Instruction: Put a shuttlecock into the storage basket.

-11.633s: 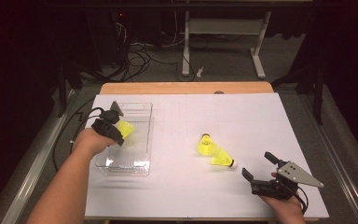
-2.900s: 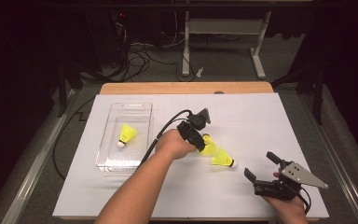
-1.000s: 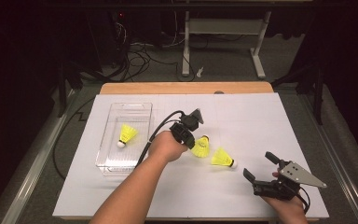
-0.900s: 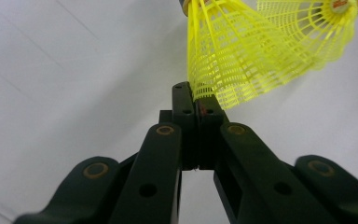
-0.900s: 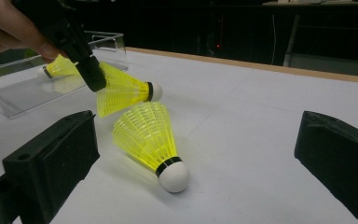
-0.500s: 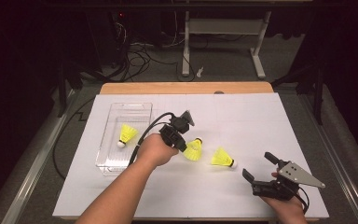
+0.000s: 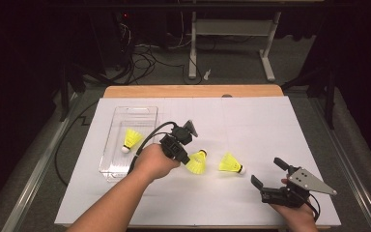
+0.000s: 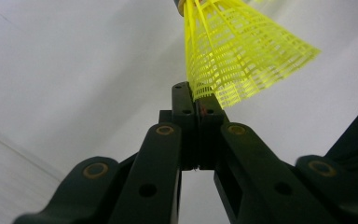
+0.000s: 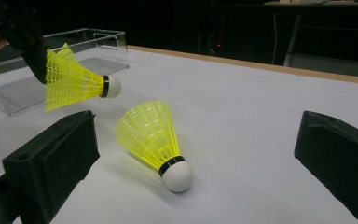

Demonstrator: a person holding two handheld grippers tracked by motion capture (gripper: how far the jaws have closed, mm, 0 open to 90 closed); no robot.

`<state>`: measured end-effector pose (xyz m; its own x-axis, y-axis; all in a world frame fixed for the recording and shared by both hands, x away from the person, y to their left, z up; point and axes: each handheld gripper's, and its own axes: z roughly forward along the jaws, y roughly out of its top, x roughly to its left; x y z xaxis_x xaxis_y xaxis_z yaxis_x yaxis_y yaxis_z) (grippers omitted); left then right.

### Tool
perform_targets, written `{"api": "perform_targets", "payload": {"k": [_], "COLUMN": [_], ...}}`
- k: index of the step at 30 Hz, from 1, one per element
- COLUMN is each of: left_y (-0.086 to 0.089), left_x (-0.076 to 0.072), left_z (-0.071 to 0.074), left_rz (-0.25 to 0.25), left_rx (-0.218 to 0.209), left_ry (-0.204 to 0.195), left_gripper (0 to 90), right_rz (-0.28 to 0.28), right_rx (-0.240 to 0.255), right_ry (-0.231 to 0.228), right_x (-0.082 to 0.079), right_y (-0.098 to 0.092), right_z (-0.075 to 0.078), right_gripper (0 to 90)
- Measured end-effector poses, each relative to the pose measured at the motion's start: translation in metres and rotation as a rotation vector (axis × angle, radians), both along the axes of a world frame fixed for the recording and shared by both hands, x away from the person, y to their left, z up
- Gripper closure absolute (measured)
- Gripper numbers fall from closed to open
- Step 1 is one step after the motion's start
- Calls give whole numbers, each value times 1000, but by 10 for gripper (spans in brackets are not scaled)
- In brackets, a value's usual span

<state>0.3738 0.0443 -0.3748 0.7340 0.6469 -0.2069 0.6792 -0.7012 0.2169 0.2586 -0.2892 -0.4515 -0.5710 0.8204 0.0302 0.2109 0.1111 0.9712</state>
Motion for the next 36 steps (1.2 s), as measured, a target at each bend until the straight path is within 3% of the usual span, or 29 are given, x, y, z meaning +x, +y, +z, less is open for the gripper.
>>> {"api": "perform_targets", "payload": {"k": [12, 15, 36], "left_y": [15, 20, 53], "left_x": [-15, -17, -28], "left_z": [0, -2, 4], "left_rz": [-6, 2, 27], "left_rx": [10, 15, 27], "left_ry": [6, 25, 44], "left_gripper": [898, 898, 897], "right_rz": [2, 2, 5], "right_rx": [-5, -4, -11], "right_ry": [-1, 0, 4], "right_x": [0, 0, 0], "right_y": [1, 1, 3], "right_z": [0, 0, -1], "right_gripper": [2, 2, 1]}}
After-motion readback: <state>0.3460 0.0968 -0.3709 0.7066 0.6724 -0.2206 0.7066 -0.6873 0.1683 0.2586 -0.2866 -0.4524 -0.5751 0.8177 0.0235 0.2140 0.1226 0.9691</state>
